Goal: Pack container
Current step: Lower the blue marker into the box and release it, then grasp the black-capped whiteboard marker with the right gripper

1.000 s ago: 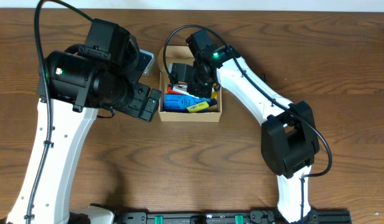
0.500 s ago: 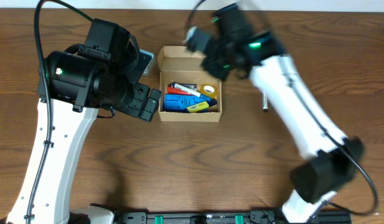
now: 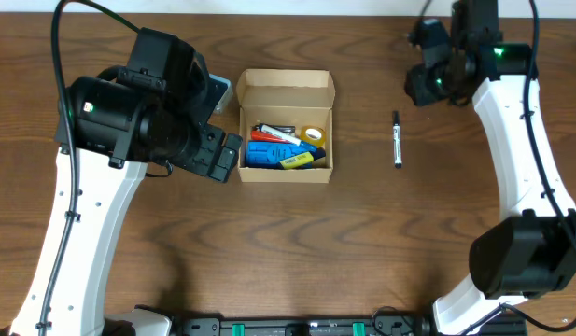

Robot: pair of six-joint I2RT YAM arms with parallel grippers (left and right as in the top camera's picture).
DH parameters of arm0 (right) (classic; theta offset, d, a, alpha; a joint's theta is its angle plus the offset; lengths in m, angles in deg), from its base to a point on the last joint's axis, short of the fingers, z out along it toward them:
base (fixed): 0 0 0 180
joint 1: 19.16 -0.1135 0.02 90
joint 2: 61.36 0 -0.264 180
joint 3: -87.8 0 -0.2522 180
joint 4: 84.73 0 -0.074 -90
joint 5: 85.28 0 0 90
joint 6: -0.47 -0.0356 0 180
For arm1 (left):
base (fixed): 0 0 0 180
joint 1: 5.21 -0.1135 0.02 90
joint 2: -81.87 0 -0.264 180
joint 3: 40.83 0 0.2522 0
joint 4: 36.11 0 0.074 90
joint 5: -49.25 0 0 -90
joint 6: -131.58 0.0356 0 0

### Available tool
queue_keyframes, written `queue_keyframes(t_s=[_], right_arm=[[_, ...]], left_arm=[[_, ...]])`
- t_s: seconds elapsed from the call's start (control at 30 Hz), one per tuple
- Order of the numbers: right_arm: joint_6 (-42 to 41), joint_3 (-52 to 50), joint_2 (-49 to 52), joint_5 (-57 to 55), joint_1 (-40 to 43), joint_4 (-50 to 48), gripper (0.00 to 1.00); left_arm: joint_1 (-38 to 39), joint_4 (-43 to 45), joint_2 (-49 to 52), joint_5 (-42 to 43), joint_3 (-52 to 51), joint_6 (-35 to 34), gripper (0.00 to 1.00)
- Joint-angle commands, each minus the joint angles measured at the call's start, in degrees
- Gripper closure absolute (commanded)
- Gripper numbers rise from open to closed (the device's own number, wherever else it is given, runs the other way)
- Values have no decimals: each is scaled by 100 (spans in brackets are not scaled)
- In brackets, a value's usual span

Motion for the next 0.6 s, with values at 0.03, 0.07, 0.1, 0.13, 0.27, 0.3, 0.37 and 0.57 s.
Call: queue_keyframes(t_s=[0.03,0.07,0.1,0.13,0.27,0.3,0.37,0.57], right_arm=[[-1001,-837,79,20,153,-496,62],[-1134,-1060,79,20,151,-691,62],[-1270,-1276,79,2,151,-883,62],[-1410,-1440,79,-24,151,-1032,61],[-1825,-2090,79,-144,138,-1657,60],[-1939,-2232,79,-264,114,-1790,61],[-2092,-2420,79,-490,66,-1934,60],[-2452,-2918,90,-835,-81,-2479,59]], left_arm=[[7,-15,-31,20,28,59,5],[7,-15,-31,20,28,59,5],[7,-15,-31,17,28,59,5],[7,-15,-31,20,28,59,5],[7,-15,-31,20,28,59,5],[7,-15,-33,20,28,59,5],[7,-15,-31,20,28,59,5],[7,-15,-31,20,28,59,5]])
